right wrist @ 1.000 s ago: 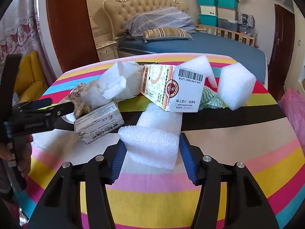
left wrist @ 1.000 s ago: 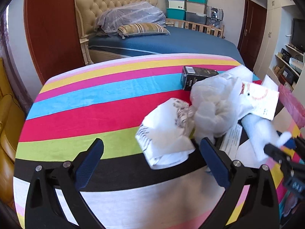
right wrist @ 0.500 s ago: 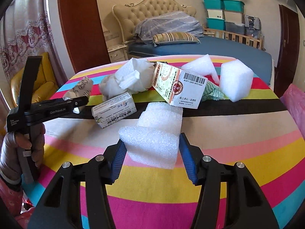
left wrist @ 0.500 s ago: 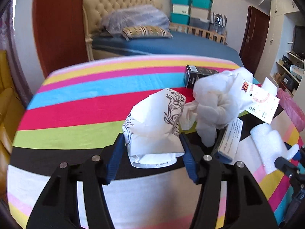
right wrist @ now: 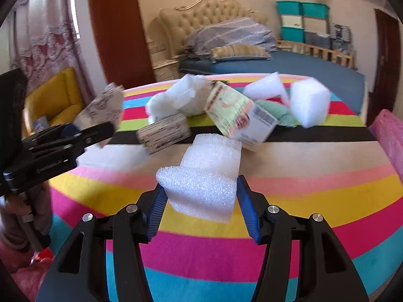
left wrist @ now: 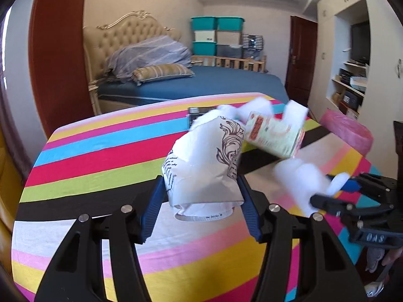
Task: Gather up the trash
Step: 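Grasp the white foam sheet with the right gripper while the left grasps the paper cup, then carry the foam sheet and paper cup over the pink wastebasket with both grippers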
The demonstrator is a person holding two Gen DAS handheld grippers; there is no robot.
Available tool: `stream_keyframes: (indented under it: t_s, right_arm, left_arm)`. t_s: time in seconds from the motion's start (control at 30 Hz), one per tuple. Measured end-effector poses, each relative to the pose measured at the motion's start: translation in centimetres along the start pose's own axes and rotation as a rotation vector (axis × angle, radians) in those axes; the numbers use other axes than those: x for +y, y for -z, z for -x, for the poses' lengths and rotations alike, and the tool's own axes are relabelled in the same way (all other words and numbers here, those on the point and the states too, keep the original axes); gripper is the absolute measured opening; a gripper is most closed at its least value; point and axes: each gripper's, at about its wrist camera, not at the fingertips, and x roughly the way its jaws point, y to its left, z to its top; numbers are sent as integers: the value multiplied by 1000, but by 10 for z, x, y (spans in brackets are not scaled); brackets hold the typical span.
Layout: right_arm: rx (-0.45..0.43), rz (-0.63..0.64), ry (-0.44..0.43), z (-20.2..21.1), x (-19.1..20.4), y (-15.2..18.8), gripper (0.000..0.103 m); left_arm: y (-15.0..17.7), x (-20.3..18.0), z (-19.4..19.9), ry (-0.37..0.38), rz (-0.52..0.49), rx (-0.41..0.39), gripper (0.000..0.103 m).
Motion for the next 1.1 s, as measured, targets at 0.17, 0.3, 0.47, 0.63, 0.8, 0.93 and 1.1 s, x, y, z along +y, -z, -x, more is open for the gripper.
stream_keyframes:
  t_s: [0.17,0.3,0.47,0.63,0.8,0.93,1.1]
  right_arm:
    - [-7,68,-11,16,10,10,52]
    - [-44,65,14,28,6,9,52]
    - [-82,48,46,39,-4,11,53]
    - [-121,13,95,50,-18,13,53]
    - [-146,-26,146,55,-36,12,53]
    - [-174,-49,199,64,-50,13,53]
    - [-199,-69,248,75,-66,14,53]
  left_arm:
    - [5,-8,1,7,-4,7,56]
    - [6,-8,3,10,-11,13,56]
    - [12,-18,3,32,-27,26,57]
    - [16,-42,3,64,-74,31,57]
    - [14,-72,-1,94,-133,36,57]
    - [11,-93,-7,128,-160,52,57]
    - [7,-120,-11,165,-197,57,57]
